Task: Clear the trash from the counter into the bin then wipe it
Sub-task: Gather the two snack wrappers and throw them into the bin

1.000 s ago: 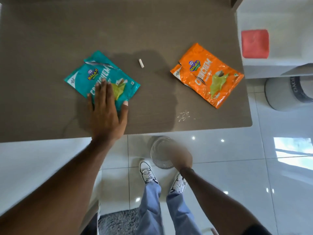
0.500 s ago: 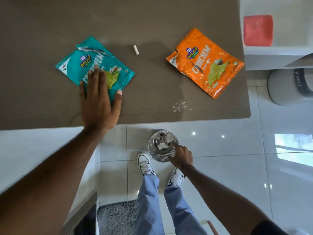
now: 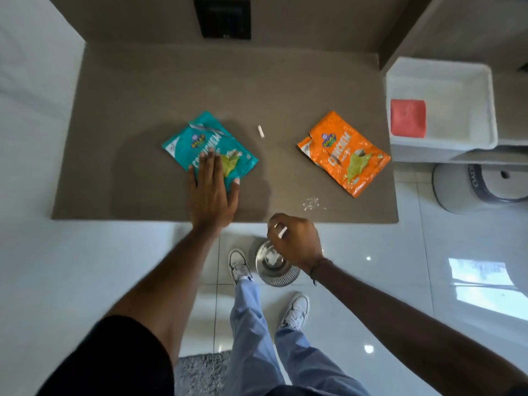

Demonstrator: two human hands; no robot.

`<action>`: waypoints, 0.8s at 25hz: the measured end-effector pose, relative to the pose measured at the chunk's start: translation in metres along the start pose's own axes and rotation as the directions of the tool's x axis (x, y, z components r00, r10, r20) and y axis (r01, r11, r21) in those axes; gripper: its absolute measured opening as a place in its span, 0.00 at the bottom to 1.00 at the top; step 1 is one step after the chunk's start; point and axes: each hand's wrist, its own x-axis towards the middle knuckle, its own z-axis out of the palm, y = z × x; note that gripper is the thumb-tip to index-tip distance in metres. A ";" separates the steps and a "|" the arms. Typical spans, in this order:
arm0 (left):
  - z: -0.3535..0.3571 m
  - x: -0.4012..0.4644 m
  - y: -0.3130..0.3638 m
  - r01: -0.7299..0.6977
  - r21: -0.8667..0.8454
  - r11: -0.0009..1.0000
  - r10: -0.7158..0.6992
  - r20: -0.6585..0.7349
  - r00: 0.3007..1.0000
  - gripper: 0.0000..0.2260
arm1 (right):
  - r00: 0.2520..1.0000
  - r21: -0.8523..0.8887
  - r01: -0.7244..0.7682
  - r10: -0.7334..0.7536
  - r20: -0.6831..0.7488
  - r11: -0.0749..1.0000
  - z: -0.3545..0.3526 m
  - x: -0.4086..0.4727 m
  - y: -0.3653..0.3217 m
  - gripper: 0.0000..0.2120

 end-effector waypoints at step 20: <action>-0.056 0.069 -0.014 0.628 -0.764 0.146 -0.724 0.350 0.594 0.31 | 0.882 0.274 -0.448 0.370 0.293 0.851 -0.024 0.197 -0.109 0.10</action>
